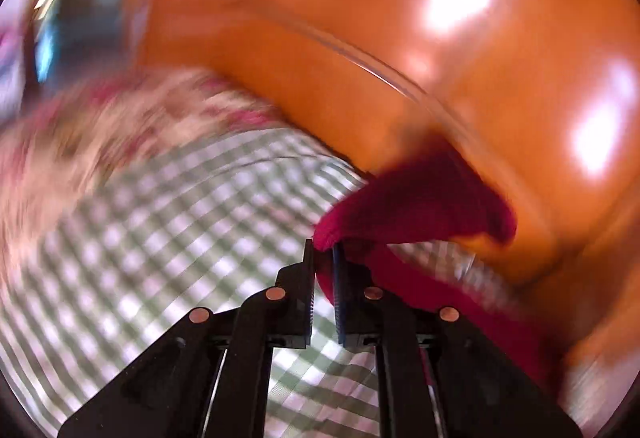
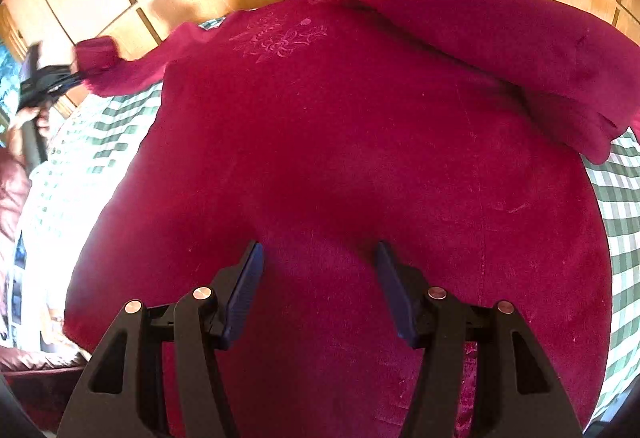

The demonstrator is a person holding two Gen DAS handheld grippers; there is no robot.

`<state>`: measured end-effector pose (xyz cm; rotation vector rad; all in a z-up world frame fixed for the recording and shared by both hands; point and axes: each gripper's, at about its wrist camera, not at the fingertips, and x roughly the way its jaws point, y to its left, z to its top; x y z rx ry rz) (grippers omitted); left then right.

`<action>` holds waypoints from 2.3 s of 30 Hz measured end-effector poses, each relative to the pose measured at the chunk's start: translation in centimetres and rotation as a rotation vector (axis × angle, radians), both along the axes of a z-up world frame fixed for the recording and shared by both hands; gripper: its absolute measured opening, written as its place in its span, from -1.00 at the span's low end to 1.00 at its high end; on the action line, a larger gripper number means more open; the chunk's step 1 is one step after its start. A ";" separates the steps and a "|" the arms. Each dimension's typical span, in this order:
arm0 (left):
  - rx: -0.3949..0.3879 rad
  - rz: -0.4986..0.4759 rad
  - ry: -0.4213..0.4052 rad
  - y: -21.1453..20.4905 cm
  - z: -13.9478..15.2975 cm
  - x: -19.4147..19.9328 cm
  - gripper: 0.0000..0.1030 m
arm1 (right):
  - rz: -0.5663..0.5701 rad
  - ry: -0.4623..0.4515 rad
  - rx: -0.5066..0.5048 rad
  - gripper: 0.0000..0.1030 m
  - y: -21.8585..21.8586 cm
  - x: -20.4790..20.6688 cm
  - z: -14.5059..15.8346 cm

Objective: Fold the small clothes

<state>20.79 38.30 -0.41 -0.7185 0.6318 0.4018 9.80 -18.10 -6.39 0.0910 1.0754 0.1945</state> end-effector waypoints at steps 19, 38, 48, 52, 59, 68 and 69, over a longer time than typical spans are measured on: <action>0.022 -0.051 0.075 -7.4 -2.5 -8.2 0.05 | -0.387 -0.125 0.048 0.11 -15.2 -2.0 5.0; 0.143 -0.892 0.128 -36.8 -1.9 -4.1 0.17 | -0.396 -0.118 -0.451 -0.13 -31.9 7.6 4.1; 0.239 -1.182 0.174 -48.6 -3.6 3.3 0.15 | -0.225 -0.195 -0.456 -0.96 -29.0 1.8 11.1; 0.273 -1.229 0.152 -52.4 -3.1 6.6 0.14 | -0.160 -0.208 -0.496 -1.00 -28.1 -2.4 15.1; 0.246 -1.101 0.083 -57.2 1.3 15.1 0.17 | -0.383 -0.163 -0.565 -1.00 -35.5 0.2 16.6; 0.227 -1.010 0.047 -56.1 3.9 15.2 0.30 | -0.513 -0.231 -0.262 0.44 -38.8 0.3 14.9; 0.222 -1.011 0.054 -55.4 3.6 14.8 0.30 | -0.476 -0.221 -0.238 0.44 -37.7 -0.6 14.5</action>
